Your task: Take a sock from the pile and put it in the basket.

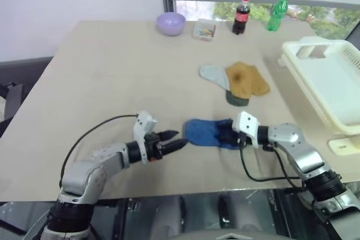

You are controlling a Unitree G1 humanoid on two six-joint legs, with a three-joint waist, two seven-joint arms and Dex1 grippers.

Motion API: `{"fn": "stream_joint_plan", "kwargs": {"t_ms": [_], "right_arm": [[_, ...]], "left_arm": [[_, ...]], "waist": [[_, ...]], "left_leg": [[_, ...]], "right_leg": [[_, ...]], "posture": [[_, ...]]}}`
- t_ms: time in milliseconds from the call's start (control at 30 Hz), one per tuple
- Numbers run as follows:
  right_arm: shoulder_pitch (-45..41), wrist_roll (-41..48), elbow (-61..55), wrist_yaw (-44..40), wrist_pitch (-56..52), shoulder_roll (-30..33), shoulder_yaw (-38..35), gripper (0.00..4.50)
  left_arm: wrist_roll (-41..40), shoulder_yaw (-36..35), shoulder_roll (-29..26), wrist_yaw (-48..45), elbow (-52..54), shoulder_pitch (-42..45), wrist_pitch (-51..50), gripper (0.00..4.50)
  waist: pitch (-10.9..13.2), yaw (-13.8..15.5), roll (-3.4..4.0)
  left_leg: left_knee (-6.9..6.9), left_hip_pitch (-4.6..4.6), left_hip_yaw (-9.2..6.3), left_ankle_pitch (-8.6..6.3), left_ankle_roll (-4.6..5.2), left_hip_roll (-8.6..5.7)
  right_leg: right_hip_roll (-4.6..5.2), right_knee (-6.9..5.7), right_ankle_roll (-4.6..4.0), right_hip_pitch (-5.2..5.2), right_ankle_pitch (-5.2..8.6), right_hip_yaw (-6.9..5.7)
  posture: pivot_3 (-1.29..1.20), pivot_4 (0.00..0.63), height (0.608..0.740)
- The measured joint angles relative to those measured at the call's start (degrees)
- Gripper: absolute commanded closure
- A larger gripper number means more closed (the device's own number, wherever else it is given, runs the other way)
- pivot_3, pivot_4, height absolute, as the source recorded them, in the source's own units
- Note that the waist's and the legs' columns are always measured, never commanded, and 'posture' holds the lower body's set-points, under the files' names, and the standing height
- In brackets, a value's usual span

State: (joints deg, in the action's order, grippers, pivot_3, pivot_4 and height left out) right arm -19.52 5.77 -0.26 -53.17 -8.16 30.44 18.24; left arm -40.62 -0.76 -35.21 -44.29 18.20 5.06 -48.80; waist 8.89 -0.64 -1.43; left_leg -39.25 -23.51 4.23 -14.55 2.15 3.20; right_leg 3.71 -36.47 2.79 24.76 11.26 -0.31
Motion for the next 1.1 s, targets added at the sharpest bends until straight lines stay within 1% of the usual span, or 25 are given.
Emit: {"fn": "stream_joint_plan", "kwargs": {"t_ms": [67, 100, 233, 400, 500, 700, 833, 1000, 1100], "right_arm": [[-0.2, -0.1, 0.2, 0.3, 0.1, 0.0, -0.5, 0.11], [-0.2, -0.1, 0.1, 0.4, -0.1, 0.0, -0.9, 0.04], [0.5, -0.1, -2.1, 0.3, -1.7, 0.5, -1.4, 0.04], [0.6, 0.7, -5.5, -0.4, -5.3, 1.1, -1.4, 0.04], [0.3, 0.8, -6.0, -0.4, -5.9, 1.2, -1.4, 0.04], [-0.1, 1.6, -9.3, -0.4, -7.6, 1.9, -1.5, 0.04], [-0.1, 2.1, -10.4, -0.5, -7.9, 2.0, -1.6, 0.04], [0.2, -1.0, -6.9, 0.1, -6.2, 1.8, 0.8, 0.04], [-0.2, -1.6, -4.9, 0.6, -3.9, 1.2, 1.0, 0.04]], "left_arm": [[0.7, 1.2, -1.2, -1.3, -0.1, 0.6, 0.2, 1.21], [1.2, 1.5, -1.6, -2.1, -0.3, 1.0, 0.4, 1.21], [0.7, 1.5, -0.7, -3.2, -2.8, 2.6, 0.1, 1.21], [-3.7, -0.3, 4.1, -0.8, -8.2, 7.9, -6.9, 1.21], [-4.7, -0.7, 5.3, 0.1, -9.9, 10.3, -10.5, 1.21], [-2.3, 2.6, 4.0, -1.0, -9.9, 12.5, -10.4, 1.21], [-0.2, 4.8, 2.5, -2.3, -9.1, 12.4, -8.0, 1.21], [0.0, 5.2, 3.5, -2.2, -8.7, 12.3, -7.9, 1.21], [-0.1, 5.3, 4.5, -2.2, -8.8, 12.4, -8.4, 1.21]], "waist": [[0.0, 0.0, 0.01], [0.0, 0.0, 0.01], [0.0, 0.1, 0.04], [0.0, 0.2, 0.04], [0.0, 0.1, 0.03], [0.0, 0.1, 0.03], [0.0, 0.1, 0.04], [0.0, 0.3, 0.04], [0.0, 0.3, 0.04]], "left_leg": [[0.03, -0.02, 0.00, 0.00, 0.00, 0.00], [0.06, -0.04, -0.01, 0.00, 0.00, 0.00], [0.07, -0.13, -0.03, 0.00, 0.00, -0.01], [0.04, -0.17, -0.05, 0.00, 0.00, -0.02], [0.04, -0.19, -0.02, 0.00, 0.00, -0.04], [0.06, -0.22, -0.01, 0.00, 0.00, -0.06], [0.07, -0.21, -0.03, 0.00, 0.00, -0.05], [0.06, -0.21, -0.03, 0.00, 0.00, -0.08], [0.06, -0.19, -0.04, 0.00, 0.00, -0.10]], "right_leg": [[0.01, 0.04, -0.02, 0.01, -0.01, 0.00], [0.01, 0.10, -0.05, 0.01, -0.03, 0.00], [0.02, 0.19, -0.13, 0.03, -0.08, -0.03], [0.02, 0.17, -0.02, 0.03, -0.03, -0.05], [-0.01, 0.17, -0.03, 0.03, -0.03, -0.07], [-0.01, 0.24, -0.15, 0.03, -0.09, -0.08], [0.00, 0.25, -0.09, 0.03, -0.06, -0.07], [0.04, 0.26, -0.06, 0.02, -0.04, -0.07], [0.06, 0.29, -0.04, -0.03, -0.03, -0.06]], "posture": [[0.00, 0.150, 0.729], [0.00, 0.150, 0.729], [0.00, 0.150, 0.729], [0.00, 0.150, 0.729], [0.00, 0.150, 0.729], [0.00, 0.150, 0.729], [0.00, 0.150, 0.729], [0.00, 0.150, 0.729], [0.00, 0.150, 0.729]]}}
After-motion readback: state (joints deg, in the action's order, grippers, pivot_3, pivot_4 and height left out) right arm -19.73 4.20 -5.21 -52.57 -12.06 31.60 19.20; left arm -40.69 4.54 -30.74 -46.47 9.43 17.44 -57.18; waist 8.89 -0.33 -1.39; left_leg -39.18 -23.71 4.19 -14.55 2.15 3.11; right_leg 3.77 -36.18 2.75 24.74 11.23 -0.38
